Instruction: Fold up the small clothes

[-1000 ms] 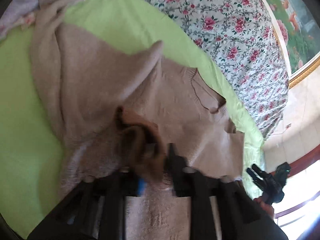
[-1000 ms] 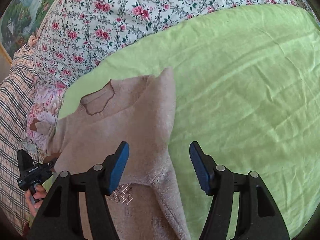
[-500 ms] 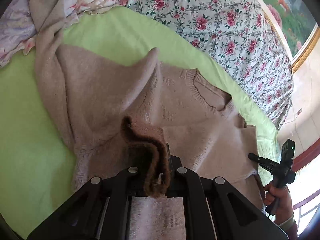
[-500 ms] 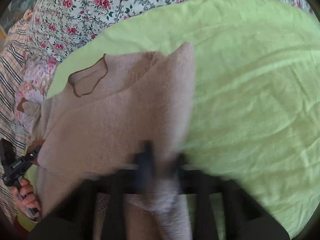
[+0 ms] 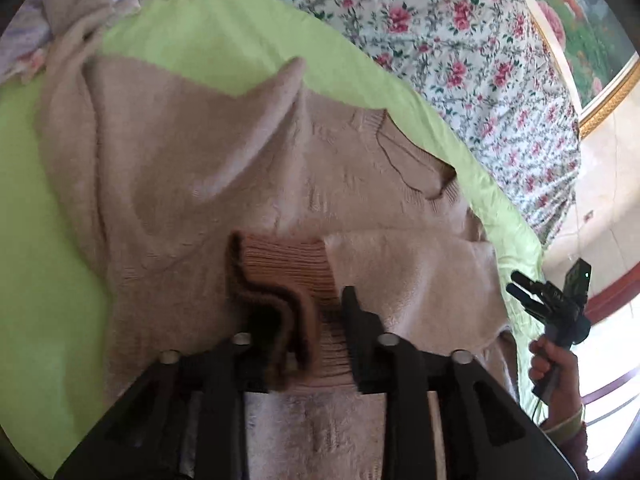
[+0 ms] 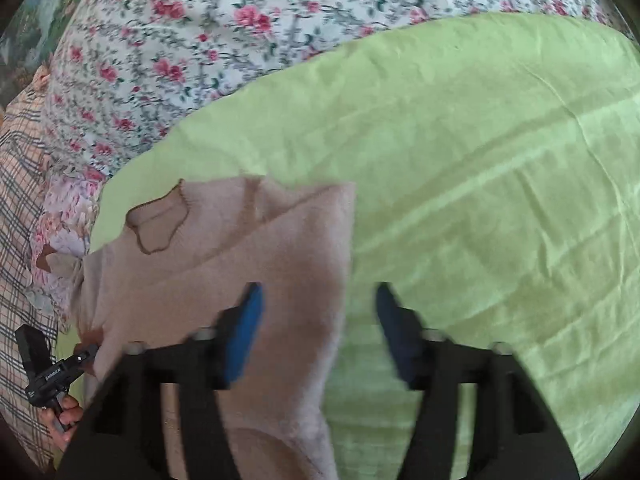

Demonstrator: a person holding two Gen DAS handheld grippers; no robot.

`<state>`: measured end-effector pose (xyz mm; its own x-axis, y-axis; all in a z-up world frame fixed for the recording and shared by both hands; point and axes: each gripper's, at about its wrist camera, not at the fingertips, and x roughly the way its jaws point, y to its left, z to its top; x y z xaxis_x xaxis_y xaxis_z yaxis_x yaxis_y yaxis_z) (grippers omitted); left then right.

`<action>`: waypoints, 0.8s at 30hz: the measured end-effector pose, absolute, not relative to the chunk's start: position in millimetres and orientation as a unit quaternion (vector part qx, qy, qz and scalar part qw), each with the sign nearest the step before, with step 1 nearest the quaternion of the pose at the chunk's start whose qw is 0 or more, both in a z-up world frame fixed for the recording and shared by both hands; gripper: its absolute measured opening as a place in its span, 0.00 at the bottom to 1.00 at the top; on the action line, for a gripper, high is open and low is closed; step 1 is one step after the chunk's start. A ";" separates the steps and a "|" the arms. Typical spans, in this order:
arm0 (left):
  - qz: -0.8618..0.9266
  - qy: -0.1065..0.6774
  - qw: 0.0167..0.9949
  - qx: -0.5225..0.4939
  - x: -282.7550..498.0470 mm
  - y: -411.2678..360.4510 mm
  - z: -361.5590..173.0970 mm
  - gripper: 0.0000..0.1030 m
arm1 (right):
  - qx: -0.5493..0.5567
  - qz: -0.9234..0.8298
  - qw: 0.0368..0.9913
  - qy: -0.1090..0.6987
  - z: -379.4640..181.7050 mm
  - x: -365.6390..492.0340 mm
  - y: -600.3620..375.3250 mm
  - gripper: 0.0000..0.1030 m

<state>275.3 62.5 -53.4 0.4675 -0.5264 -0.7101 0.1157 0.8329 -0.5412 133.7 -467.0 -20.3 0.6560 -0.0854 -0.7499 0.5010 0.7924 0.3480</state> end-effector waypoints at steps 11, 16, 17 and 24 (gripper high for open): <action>-0.141 0.446 0.877 -0.109 271.8 44.7 -37.4 0.06 | 0.235 -0.130 0.861 0.432 -46.6 141.4 -419.0 0.57; -0.135 0.452 0.874 -0.113 262.0 60.2 -35.2 0.11 | 0.231 -0.138 0.866 0.421 -28.1 133.9 -413.7 0.57; -0.134 0.450 0.875 -0.116 259.3 63.8 -33.4 0.11 | 0.232 -0.136 0.869 0.415 -23.8 130.4 -411.3 0.57; -0.063 0.422 0.894 -0.139 258.3 121.3 -6.7 0.50 | 0.270 -0.093 0.886 0.366 -9.2 105.7 -382.8 0.59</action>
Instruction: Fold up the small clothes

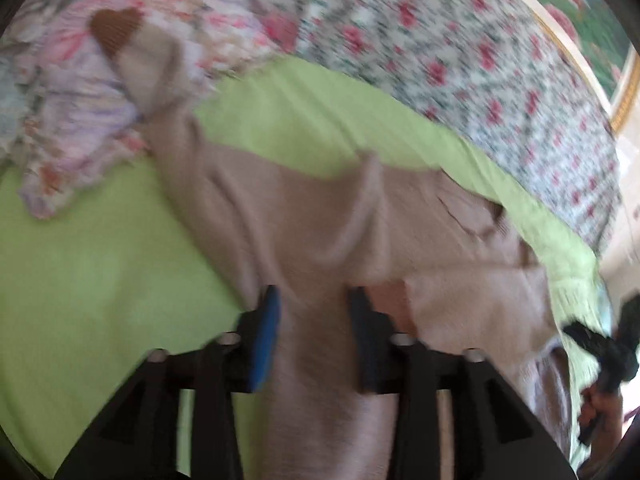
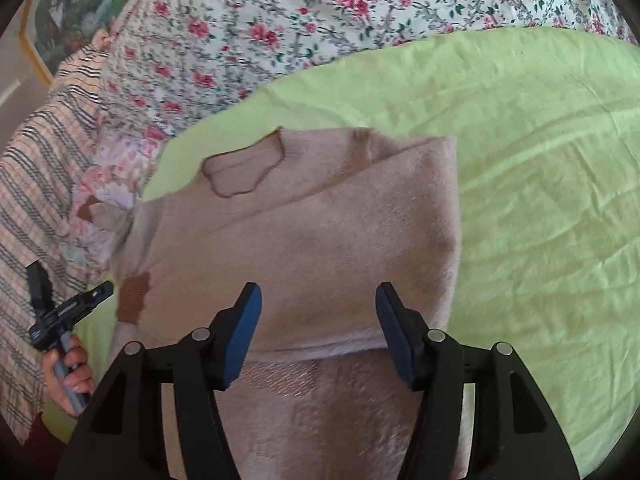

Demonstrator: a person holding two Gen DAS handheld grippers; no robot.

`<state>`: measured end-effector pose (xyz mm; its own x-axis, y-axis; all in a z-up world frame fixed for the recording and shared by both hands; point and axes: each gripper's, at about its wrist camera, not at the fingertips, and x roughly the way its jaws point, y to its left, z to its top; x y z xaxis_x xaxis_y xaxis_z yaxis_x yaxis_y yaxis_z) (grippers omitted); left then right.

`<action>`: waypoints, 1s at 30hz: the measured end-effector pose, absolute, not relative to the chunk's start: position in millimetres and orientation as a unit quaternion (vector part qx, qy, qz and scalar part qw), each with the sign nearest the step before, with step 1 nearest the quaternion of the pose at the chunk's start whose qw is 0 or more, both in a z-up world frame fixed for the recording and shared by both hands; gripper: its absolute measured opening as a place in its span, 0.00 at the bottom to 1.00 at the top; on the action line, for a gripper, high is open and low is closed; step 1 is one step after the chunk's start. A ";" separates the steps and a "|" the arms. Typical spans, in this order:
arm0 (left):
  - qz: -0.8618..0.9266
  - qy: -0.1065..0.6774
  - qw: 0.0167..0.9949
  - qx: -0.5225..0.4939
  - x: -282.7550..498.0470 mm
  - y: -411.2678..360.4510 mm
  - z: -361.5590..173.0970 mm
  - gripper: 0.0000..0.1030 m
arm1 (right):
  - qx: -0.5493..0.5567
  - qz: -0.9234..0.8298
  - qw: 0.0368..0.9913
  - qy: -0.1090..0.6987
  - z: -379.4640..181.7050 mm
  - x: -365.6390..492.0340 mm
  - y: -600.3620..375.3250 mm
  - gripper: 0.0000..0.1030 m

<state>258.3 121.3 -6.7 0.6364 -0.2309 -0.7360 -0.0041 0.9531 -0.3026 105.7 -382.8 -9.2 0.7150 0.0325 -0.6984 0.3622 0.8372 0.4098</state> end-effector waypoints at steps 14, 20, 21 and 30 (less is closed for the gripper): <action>0.122 0.430 0.884 -0.134 427.2 221.4 31.5 0.88 | 0.300 -0.044 0.869 0.391 -29.6 98.7 -341.2 0.63; 0.181 0.461 0.862 -0.109 477.4 247.8 11.0 0.24 | 0.307 -0.046 0.861 0.403 -40.6 101.9 -341.7 0.63; 0.164 0.469 0.860 -0.118 479.7 252.0 6.0 0.11 | 0.305 -0.045 0.862 0.403 -40.0 101.9 -341.3 0.63; -0.019 0.358 0.929 -0.094 389.5 194.1 69.8 0.09 | 0.302 -0.042 0.871 0.385 -27.8 93.7 -332.1 0.63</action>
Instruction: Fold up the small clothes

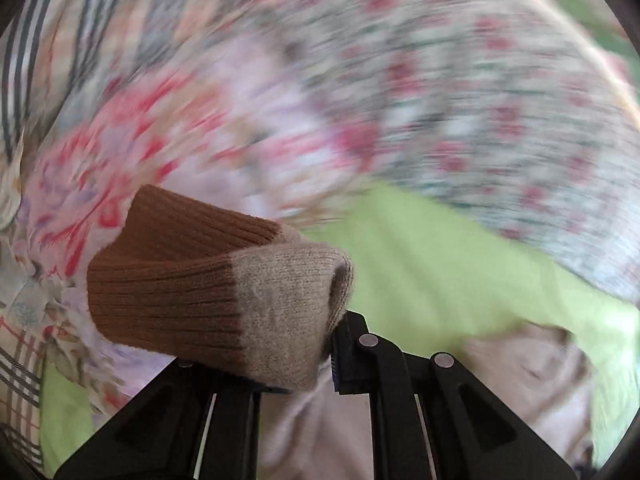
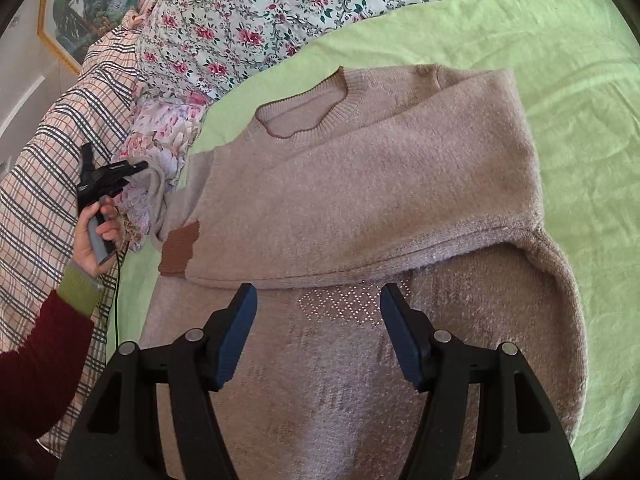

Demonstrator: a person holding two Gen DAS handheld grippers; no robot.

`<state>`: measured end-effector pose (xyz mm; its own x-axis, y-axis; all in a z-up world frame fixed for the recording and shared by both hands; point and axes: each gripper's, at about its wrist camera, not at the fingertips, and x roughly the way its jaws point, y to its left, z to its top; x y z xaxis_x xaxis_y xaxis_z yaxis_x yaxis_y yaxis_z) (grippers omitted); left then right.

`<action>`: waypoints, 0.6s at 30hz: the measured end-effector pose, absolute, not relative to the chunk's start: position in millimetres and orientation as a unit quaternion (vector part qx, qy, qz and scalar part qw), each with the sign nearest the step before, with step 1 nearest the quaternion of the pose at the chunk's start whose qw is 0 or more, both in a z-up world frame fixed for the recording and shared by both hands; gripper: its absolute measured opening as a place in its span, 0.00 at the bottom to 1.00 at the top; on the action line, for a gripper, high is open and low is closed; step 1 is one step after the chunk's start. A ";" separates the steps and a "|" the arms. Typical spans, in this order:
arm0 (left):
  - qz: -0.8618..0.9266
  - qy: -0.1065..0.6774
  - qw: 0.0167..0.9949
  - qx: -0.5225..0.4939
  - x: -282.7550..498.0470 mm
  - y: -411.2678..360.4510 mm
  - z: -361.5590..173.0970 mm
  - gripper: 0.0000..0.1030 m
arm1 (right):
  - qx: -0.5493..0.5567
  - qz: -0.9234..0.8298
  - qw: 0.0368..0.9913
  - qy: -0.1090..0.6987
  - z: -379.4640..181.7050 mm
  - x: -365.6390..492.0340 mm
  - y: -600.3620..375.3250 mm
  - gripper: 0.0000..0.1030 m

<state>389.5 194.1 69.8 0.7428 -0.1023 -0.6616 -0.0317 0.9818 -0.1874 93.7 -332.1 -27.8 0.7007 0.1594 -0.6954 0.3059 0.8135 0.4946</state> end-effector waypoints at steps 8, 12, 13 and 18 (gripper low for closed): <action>-0.293 0.306 0.906 -0.017 290.3 36.3 107.0 0.09 | 0.318 -0.053 0.873 0.366 -18.8 73.6 -331.2 0.63; -0.394 0.315 0.862 0.043 259.4 -40.0 90.3 0.10 | 0.328 -0.069 0.870 0.362 -19.4 61.2 -338.4 0.63; -0.409 0.323 0.852 0.059 255.0 -57.5 83.7 0.10 | 0.331 -0.074 0.869 0.361 -19.8 59.1 -340.1 0.63; -0.432 0.395 0.803 0.116 271.3 -123.3 24.5 0.11 | 0.343 -0.091 0.864 0.357 -23.0 52.8 -349.1 0.63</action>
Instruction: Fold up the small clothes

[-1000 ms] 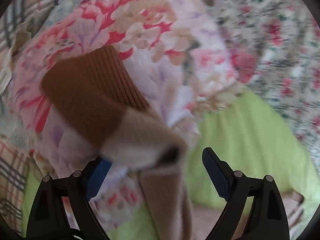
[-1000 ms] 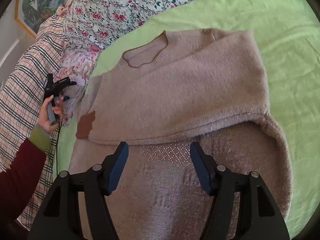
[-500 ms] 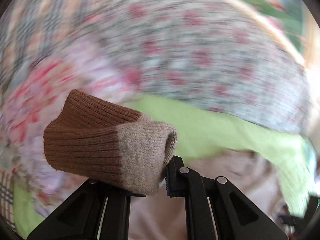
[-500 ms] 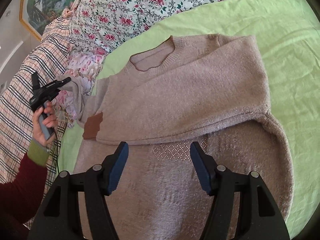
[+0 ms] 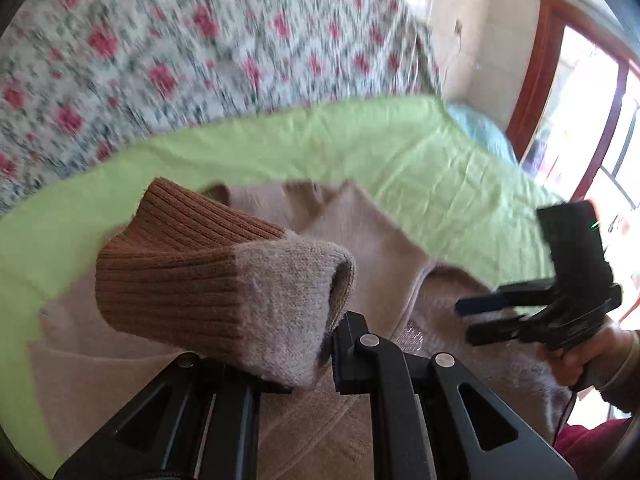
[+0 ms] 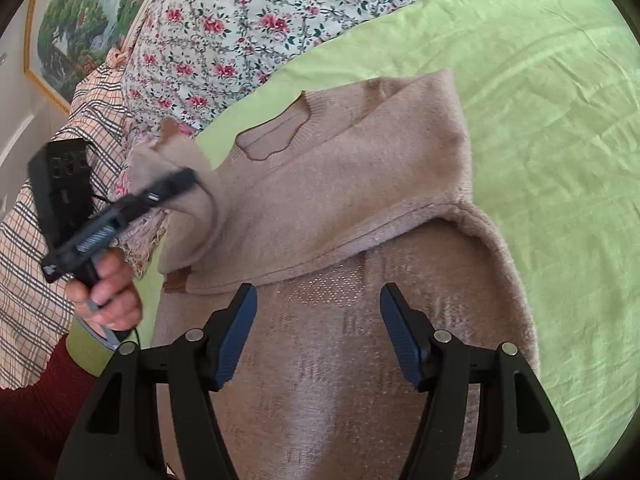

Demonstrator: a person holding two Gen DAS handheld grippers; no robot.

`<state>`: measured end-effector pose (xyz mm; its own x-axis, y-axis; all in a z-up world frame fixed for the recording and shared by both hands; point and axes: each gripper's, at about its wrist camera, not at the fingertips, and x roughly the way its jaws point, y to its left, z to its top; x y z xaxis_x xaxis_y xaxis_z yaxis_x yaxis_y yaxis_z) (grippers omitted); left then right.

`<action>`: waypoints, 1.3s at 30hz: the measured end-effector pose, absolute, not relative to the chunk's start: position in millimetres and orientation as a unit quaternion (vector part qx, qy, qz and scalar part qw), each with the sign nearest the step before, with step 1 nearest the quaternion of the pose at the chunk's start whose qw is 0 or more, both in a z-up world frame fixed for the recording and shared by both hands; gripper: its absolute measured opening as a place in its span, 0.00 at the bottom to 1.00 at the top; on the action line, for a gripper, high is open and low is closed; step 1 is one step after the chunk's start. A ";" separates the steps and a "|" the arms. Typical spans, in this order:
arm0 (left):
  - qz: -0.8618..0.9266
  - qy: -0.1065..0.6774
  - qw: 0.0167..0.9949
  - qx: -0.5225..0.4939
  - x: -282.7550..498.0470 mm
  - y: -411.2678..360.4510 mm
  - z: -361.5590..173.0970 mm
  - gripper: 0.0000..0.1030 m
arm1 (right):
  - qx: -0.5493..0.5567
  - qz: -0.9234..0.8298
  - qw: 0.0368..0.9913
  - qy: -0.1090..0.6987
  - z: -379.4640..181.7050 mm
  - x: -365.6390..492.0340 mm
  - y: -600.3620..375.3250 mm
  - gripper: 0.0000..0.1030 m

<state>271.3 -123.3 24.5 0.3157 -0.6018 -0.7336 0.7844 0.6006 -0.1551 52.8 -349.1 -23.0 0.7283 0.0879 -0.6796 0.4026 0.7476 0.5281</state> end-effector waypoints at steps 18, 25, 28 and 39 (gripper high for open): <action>-0.254 0.442 0.858 0.061 231.2 23.0 2.3 0.75 | 0.344 -0.015 0.877 0.333 -7.5 152.1 -379.6 0.63; -0.139 0.483 0.864 0.011 240.0 103.0 -34.3 0.74 | 0.373 -0.006 0.858 0.353 -27.7 197.1 -403.7 0.63; -0.132 0.477 0.869 0.026 248.4 95.3 -36.6 0.75 | 0.368 0.012 0.846 0.385 -41.4 208.3 -389.2 0.61; -0.017 0.453 0.891 -0.024 280.6 100.8 -33.9 0.61 | 0.339 0.038 0.863 0.374 -35.2 234.1 -330.7 0.09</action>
